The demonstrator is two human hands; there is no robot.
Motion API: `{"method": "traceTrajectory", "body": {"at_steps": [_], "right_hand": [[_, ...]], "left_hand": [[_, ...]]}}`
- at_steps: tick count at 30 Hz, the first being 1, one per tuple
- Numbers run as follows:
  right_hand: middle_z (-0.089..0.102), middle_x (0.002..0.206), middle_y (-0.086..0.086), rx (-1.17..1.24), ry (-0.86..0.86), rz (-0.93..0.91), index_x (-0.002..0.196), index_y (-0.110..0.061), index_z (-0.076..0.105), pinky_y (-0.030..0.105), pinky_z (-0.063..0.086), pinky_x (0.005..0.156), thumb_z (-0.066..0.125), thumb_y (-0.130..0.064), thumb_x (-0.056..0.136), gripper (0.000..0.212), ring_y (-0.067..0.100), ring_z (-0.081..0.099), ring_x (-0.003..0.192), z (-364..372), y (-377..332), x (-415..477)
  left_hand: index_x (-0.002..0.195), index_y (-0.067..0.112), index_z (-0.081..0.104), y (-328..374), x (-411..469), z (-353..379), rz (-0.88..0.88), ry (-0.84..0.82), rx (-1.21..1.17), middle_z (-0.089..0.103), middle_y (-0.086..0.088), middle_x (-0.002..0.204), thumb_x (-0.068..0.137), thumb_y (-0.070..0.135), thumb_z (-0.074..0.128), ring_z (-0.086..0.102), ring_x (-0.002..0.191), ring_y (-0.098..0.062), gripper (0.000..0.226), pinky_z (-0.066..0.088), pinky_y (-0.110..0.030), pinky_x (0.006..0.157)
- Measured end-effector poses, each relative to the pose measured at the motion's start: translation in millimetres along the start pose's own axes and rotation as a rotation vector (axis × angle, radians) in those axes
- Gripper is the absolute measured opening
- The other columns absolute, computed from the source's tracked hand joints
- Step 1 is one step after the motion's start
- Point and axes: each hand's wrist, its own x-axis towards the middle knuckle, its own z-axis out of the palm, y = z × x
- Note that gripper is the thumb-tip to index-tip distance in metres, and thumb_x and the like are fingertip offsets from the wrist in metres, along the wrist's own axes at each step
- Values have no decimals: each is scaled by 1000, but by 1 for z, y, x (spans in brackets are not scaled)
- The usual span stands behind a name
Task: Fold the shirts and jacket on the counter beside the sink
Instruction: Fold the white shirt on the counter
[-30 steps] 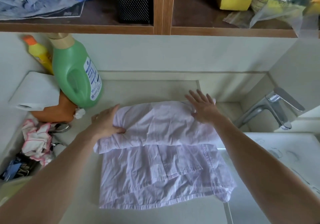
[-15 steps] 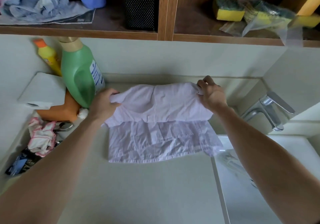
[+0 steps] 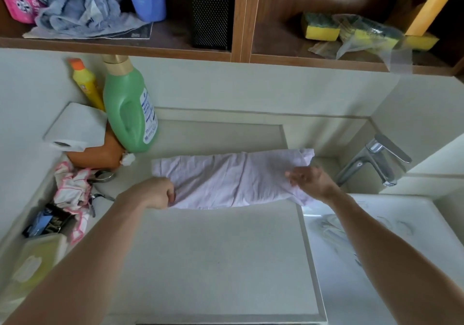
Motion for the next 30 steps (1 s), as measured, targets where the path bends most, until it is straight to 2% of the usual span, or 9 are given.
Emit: {"method": "traceTrajectory", "body": {"at_steps": [3,6,9,12,17,20,24,28,30], "right_hand": [[71,76,-1,-70,240,-117,74,-17,65,32,50,63,60,-40,96,32,24,68,74,21,-34,9],[70,91,6,-185,339,-193,87,-12,71,36,50,72,62,-32,94,23,28,66,86,39,-54,21],[55,121,12,-105,482,44,118,-16,64,44,44,94,67,-32,89,33,36,52,114,36,-45,37],[44,133,11,-106,364,321,135,-23,44,46,38,101,64,-48,88,56,35,43,125,29,-32,56],[68,108,7,-63,231,344,101,-21,67,33,50,79,57,-25,93,12,29,60,99,29,-17,84],[66,98,11,0,324,319,85,-17,65,29,44,71,55,-9,89,13,34,59,91,26,-3,85],[67,94,16,92,408,318,80,-13,64,28,41,71,58,-4,86,12,36,61,87,19,17,84],[67,94,15,162,426,313,87,-12,67,29,43,74,60,-5,87,9,36,61,91,20,15,82],[68,97,15,150,402,308,95,-16,67,31,46,76,61,-14,90,8,37,61,94,22,11,82]], "left_hand": [[80,27,62,21,5,-10,15,383,-274,69,10,82,85,17,61,65,76,-13,12,54,-31,69],[107,18,60,32,13,-11,-97,661,-358,62,1,103,90,32,65,63,90,-21,22,54,-39,79],[114,14,54,20,19,-5,-249,619,-339,55,-6,109,87,46,71,60,97,-28,45,53,-43,82],[87,18,63,6,24,2,-275,581,-373,67,-2,86,87,39,72,67,86,-28,23,54,-40,76],[91,16,72,-5,36,0,-278,601,-455,73,0,84,94,28,66,68,79,-23,14,52,-33,71],[94,14,64,-28,39,-11,-334,670,-516,70,-4,92,95,25,63,65,84,-25,12,47,-35,71],[102,6,63,-52,46,-20,-412,691,-562,66,-17,109,98,19,61,62,101,-37,15,50,-45,88],[106,-2,61,-38,55,-21,-439,612,-1266,63,-21,104,99,13,51,67,89,-33,19,55,-47,83],[102,5,59,-27,56,-23,-389,503,-1472,58,-15,93,96,28,57,64,75,-24,24,50,-40,73]]}}
